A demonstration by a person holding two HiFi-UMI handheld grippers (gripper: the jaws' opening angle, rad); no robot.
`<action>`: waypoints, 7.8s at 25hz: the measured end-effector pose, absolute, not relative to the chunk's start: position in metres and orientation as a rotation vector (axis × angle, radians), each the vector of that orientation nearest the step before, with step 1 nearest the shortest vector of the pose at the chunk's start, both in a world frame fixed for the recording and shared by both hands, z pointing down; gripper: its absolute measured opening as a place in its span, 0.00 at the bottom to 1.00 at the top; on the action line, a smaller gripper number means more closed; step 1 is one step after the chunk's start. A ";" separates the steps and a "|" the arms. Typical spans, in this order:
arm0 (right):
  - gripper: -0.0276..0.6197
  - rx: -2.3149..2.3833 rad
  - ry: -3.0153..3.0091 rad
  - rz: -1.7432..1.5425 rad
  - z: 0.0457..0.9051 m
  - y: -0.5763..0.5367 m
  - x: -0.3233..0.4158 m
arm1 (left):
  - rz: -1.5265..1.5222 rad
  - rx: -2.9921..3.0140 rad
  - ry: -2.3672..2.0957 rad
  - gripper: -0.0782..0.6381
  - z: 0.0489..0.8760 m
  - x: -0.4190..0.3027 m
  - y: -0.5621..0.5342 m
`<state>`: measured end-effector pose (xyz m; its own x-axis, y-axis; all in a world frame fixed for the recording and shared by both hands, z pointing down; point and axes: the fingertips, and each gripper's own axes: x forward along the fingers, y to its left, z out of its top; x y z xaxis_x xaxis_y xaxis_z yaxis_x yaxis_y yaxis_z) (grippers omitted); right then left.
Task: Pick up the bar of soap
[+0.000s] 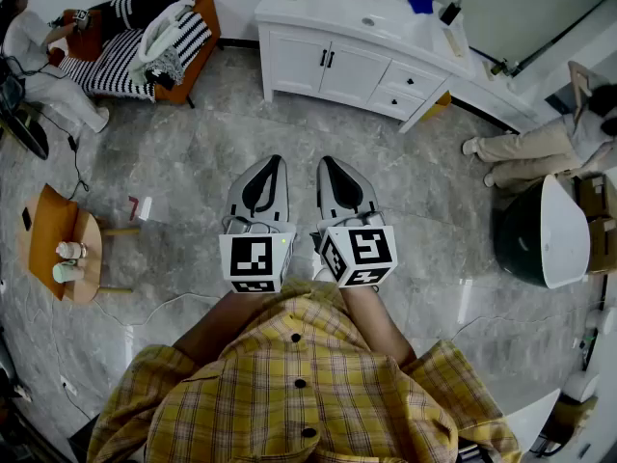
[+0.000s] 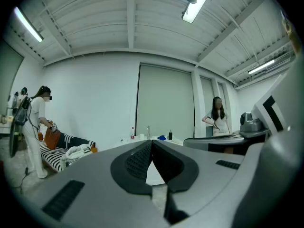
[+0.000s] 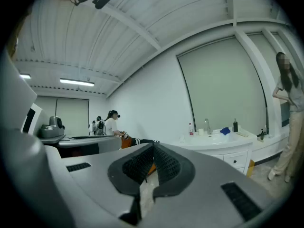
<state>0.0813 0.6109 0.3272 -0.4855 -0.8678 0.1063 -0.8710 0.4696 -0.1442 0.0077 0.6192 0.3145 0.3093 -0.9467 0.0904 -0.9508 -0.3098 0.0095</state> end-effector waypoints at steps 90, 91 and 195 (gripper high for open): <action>0.07 1.871 -2.373 0.451 0.372 -0.272 0.005 | 0.318 2.421 -1.615 0.12 0.380 -0.110 -0.279; 0.07 1.875 -2.371 0.446 0.371 -0.278 0.003 | 0.319 2.421 -1.612 0.12 0.381 -0.112 -0.285; 0.07 1.760 -2.453 0.488 0.372 -0.412 0.023 | 0.273 2.377 -1.828 0.46 0.320 -0.089 -0.459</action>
<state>0.0234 -0.4124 0.3719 -0.3351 -0.9083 0.2503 -0.9350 0.2878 -0.2074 -0.0894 -0.4595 0.3198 0.2499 -0.9427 0.2212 -0.9662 -0.2577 -0.0068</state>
